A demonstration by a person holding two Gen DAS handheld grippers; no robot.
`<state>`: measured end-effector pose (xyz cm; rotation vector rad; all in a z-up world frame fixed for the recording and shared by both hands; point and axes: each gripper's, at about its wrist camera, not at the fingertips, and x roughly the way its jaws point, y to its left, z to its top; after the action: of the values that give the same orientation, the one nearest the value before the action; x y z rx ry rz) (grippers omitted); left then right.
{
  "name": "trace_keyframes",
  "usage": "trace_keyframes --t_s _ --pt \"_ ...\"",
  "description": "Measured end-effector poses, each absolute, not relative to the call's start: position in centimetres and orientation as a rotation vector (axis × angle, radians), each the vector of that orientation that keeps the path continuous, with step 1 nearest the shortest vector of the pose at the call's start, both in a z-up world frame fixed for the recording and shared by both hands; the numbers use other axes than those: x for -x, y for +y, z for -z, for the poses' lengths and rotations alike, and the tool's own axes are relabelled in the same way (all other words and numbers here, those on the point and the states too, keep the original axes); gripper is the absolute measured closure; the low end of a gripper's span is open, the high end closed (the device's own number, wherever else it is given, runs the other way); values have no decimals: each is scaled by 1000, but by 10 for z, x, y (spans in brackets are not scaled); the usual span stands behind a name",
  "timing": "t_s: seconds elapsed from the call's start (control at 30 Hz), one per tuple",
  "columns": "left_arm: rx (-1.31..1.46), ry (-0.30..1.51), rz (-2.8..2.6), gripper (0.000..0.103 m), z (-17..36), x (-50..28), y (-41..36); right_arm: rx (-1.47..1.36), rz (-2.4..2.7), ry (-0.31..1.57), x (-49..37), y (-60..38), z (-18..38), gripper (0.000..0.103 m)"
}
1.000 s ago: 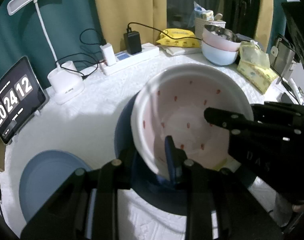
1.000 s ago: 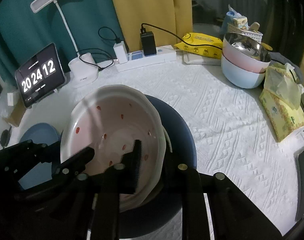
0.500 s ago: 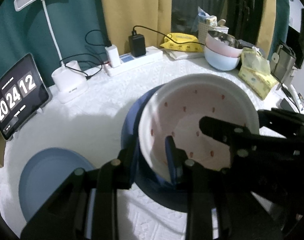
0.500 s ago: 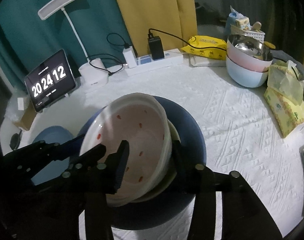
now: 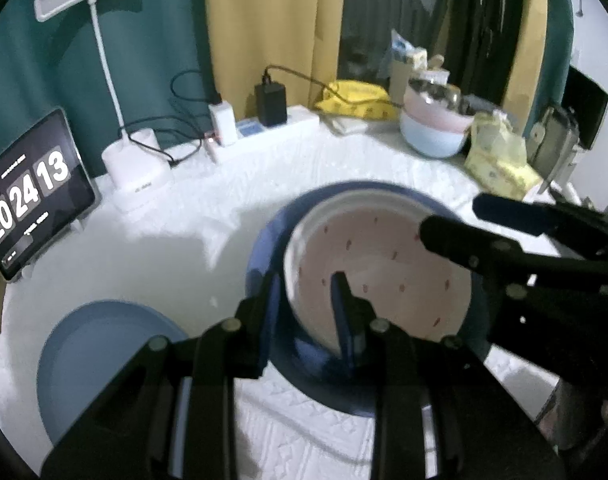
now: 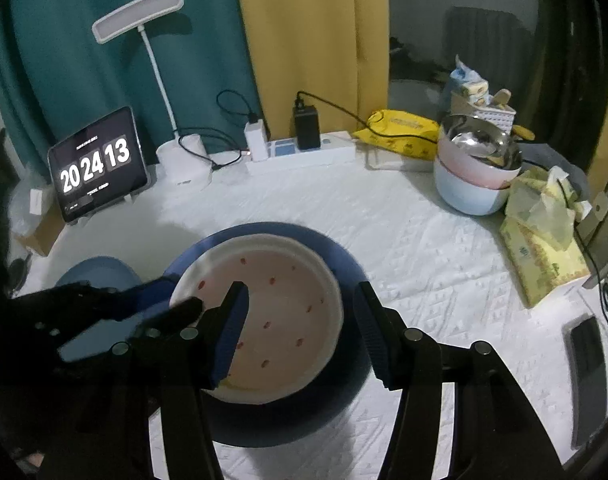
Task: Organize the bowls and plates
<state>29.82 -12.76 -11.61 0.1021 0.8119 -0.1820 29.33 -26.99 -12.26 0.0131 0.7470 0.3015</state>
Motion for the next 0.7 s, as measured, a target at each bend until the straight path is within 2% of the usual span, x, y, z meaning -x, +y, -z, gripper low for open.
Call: trace_keyframes --t_s 0.3,0.4,0.7 --pt "-44 774 125 60 108 -298 -93 -31 -241 707 -292 -307 118 45" --pt "-19 779 124 60 113 -299 -82 -28 -190 665 -288 -323 118 45" --pt "-16 827 148 60 125 -302 -79 -127 -293 760 -303 -334 143 45"
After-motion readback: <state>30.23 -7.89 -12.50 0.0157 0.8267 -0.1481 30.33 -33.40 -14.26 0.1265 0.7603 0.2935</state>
